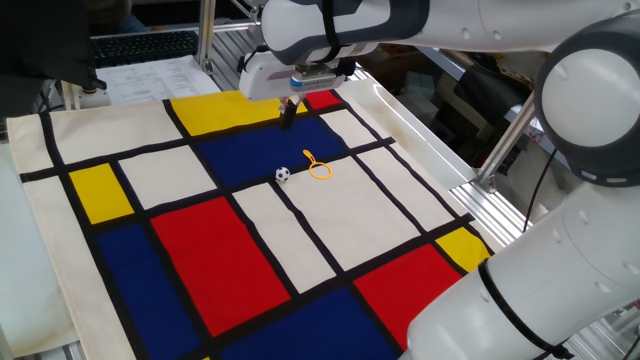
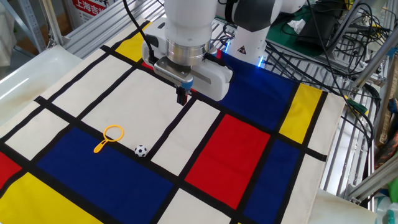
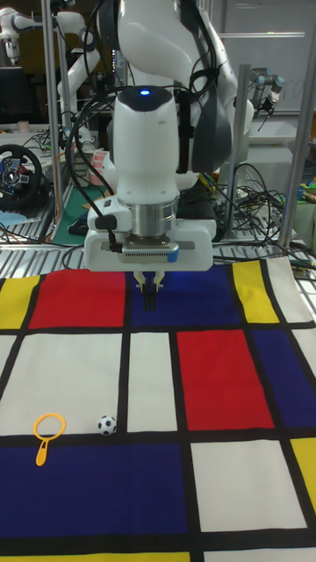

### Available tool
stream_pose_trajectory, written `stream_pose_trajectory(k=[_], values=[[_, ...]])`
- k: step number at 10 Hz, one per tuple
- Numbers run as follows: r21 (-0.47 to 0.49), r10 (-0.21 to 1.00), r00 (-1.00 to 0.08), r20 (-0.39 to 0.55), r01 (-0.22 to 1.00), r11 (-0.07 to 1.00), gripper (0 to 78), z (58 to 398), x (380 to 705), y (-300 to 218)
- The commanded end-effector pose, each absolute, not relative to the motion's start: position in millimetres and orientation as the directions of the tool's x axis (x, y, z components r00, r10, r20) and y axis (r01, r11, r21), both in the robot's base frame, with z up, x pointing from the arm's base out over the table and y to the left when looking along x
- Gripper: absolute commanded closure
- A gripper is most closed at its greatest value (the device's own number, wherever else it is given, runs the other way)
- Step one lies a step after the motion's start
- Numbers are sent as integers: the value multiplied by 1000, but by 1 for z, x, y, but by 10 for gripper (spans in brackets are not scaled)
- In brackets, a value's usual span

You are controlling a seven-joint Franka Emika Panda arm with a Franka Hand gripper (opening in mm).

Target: Attach the bubble ring to the ball

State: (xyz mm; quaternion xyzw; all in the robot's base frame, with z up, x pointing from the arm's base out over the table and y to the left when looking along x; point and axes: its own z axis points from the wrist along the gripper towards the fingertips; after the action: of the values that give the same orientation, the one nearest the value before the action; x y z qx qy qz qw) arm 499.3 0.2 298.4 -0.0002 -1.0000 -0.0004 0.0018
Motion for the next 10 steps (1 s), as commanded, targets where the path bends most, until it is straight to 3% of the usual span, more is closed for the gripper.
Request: stream_pose_trajectory(k=[1, 2, 10], values=[[64, 142, -978, 152, 153, 986, 776, 298, 499, 0], [30, 138, -979, 148, 144, 989, 776, 298, 499, 0], [29, 133, -981, 144, 139, 990, 776, 295, 507, -19]])
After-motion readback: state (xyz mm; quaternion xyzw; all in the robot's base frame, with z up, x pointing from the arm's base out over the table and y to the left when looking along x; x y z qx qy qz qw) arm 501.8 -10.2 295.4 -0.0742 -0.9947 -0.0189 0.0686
